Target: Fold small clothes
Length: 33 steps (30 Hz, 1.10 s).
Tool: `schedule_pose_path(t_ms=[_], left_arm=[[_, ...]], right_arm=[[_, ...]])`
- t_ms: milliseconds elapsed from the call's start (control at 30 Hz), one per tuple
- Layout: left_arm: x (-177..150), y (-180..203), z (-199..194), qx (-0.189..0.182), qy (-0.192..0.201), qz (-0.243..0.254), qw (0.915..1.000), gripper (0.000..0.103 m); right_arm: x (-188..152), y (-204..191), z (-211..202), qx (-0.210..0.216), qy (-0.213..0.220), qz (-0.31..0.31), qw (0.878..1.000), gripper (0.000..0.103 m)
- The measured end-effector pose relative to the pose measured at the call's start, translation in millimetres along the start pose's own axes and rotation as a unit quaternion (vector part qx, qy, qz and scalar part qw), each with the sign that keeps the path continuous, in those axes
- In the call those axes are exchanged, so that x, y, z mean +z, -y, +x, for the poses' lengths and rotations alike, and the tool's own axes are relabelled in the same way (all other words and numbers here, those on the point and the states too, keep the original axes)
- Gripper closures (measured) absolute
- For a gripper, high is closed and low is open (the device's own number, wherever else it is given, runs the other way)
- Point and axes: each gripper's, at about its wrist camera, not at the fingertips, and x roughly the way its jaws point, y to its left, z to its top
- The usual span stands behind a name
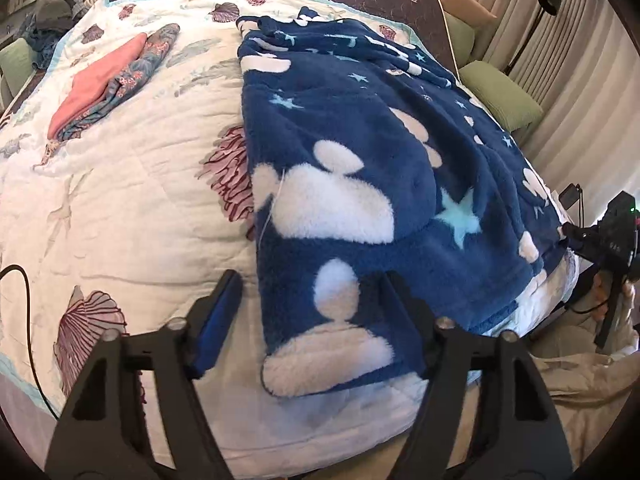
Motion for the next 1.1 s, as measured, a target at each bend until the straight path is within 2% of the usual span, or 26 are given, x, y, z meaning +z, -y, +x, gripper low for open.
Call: schedule_pose_path(t_ms=[67,100,133,167,200,233,267,367,433,500,600,667,700,733,767,833,900,967,1000,1033,1067,1100], left_arm=[[-1.8,0.6,-0.7,-0.001,0.0,-0.002,1.0,0.04],[-2.4,1.2,-0.6,-0.004,0.0,-0.004,1.0,0.046],[-2.4,2.5,-0.5,-0.009,0.001,-0.005,1.0,0.057],[-2.1,3.5,-0.8,-0.014,0.001,-0.007,0.9999,0.063],[-1.3,5.0,-0.5,-0.021,0.002,-0.012,0.9997,0.076],[-0.9,5.9,-0.6,-0.027,0.003,-0.017,0.9995,0.086],[-0.3,5.9,-1.8,-0.032,0.004,-0.026,0.9991,0.086],[2.4,0.3,-19.7,-0.067,0.027,-0.062,0.9954,0.089],[4.6,-1.9,-32.9,-0.082,0.041,-0.064,0.9937,0.09],[7.0,-1.0,-41.3,-0.063,0.049,-0.047,0.9957,0.089],[7.0,-4.9,-30.4,-0.047,0.027,-0.046,0.9975,0.089],[3.9,-4.2,-16.1,-0.026,0.006,-0.047,0.9985,0.086],[1.7,-4.3,-10.7,-0.019,-0.003,-0.047,0.9987,0.081],[-0.8,-3.4,-5.3,-0.013,-0.013,-0.043,0.9989,0.069],[-2.2,-3.3,-3.4,-0.013,-0.014,-0.04,0.999,0.065],[-3.3,-0.8,-5.1,-0.019,-0.006,-0.03,0.9994,0.05],[-3.0,1.9,-3.5,-0.018,-0.01,-0.027,0.9994,0.048],[-2.4,2.1,-2.3,-0.016,-0.014,-0.027,0.9994,0.052],[-1.1,1.0,-3.5,-0.018,-0.009,-0.029,0.9994,0.074],[1.1,-2.0,-4.1,-0.033,-0.01,-0.039,0.9986,0.088],[2.9,-5.2,-6.1,-0.046,-0.01,-0.055,0.9974,0.088],[5.7,-10.4,-9.5,-0.059,-0.003,-0.074,0.9955,0.089]], right_arm=[[-0.5,-2.6,1.1,0.002,0.004,-0.009,1.0,0.035],[-0.5,-4.5,1.2,0.007,0.006,-0.013,1.0,0.034],[0.0,-7.3,4.4,0.014,0.006,-0.015,1.0,0.034],[0.9,-7.7,7.0,0.017,0.006,-0.016,1.0,0.034],[1.6,-7.3,8.8,0.018,0.005,-0.016,1.0,0.036],[2.4,-8.3,9.2,0.018,0.008,-0.015,1.0,0.061],[1.9,-11.5,12.5,0.02,0.009,-0.016,1.0,0.089],[2.1,-16.0,-0.9,0.045,0.03,0.01,0.998,0.092],[5.1,-16.1,-18.0,0.068,0.047,0.019,0.996,0.093],[7.4,-16.1,-31.3,0.063,0.057,0.01,0.996,0.093],[8.0,-16.8,-29.7,0.042,0.051,-0.009,0.998,0.091],[6.5,-17.0,-19.4,0.025,0.036,-0.015,0.999,0.085],[4.8,-17.4,-12.5,0.012,0.026,-0.018,0.999,0.081],[3.8,-18.0,-8.6,0.005,0.02,-0.021,1.0,0.076],[2.1,-16.9,-6.6,0.002,0.017,-0.022,1.0,0.072],[1.0,-13.7,-3.7,0.011,0.014,-0.016,1.0,0.045],[1.8,-8.2,-1.1,0.015,0.015,-0.002,1.0,0.038],[3.3,-3.7,3.3,0.022,0.009,0.012,1.0,0.038],[3.8,-0.3,7.3,0.025,0.005,0.022,0.999,0.044],[4.4,0.7,8.6,0.024,0.008,0.027,0.999,0.077],[5.4,0.5,9.5,0.028,0.007,0.028,0.999,0.093],[6.7,0.4,10.1,0.04,0.002,0.031,0.999,0.092]])
